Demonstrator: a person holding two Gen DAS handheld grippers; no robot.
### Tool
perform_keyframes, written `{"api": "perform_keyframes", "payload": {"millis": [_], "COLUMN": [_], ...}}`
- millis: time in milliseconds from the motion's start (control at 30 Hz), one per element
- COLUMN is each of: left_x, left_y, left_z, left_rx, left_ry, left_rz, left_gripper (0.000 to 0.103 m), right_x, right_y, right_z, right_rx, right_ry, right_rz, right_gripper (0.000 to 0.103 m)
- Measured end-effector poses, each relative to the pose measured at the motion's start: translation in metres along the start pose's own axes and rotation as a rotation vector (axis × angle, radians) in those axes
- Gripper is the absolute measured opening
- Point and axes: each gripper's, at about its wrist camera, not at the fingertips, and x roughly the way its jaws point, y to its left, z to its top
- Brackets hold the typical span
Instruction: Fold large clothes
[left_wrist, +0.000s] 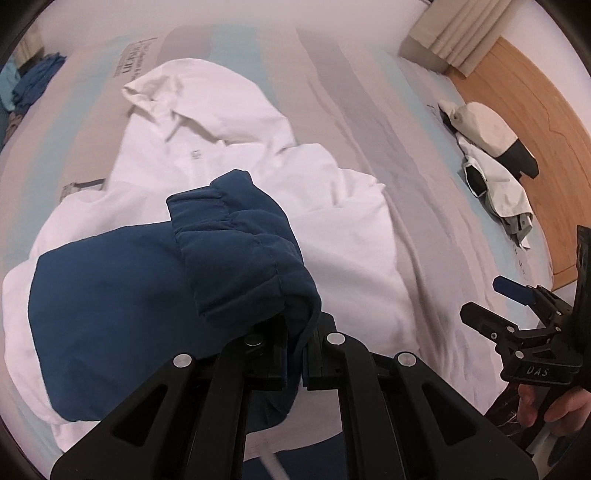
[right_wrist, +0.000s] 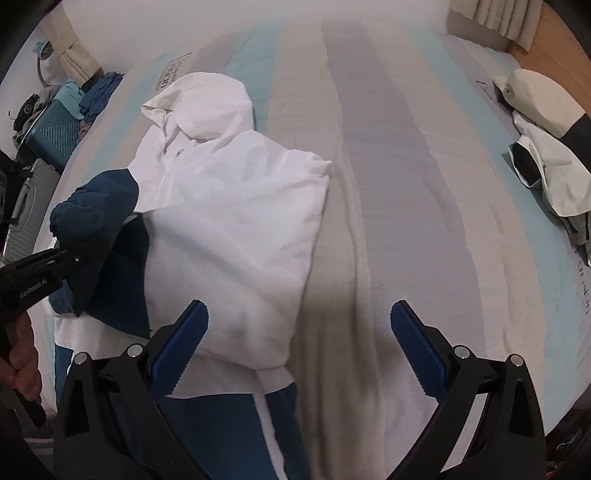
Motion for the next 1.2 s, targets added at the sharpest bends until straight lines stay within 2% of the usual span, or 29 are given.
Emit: {"api": "perform_keyframes", "payload": {"millis": [200, 433, 900, 1200], "left_x": [0.023, 0.053, 0.089, 0.093], "left_y": [-0.032, -0.052, -0.099, -0.101], "left_z": [0.009, 0.016, 0.011, 0.011], "left_rx": [0.023, 0.035, 0.114, 0.105], "left_ry": [0.028, 0.074, 0.131, 0.149], "left_rz": [-0.023, -0.029, -0.07, -0.098], "left_gripper": [0.003, 0.003, 0.003, 0.005], "right_x": [0.006, 0.014, 0.027, 0.025], "right_y": [-0.019, -0.038, -0.075, -0.091], "right_z": [0.004, 0.009, 0.001, -0.006], "right_rx": [0.014, 0.034, 0.094, 0.124], "right_ry": [0.016, 0.037, 0.08, 0.078], "right_rz": [0.0, -0.001, -0.019, -0.027], "right_gripper": [0.095, 0.095, 0.095, 0.095]}}
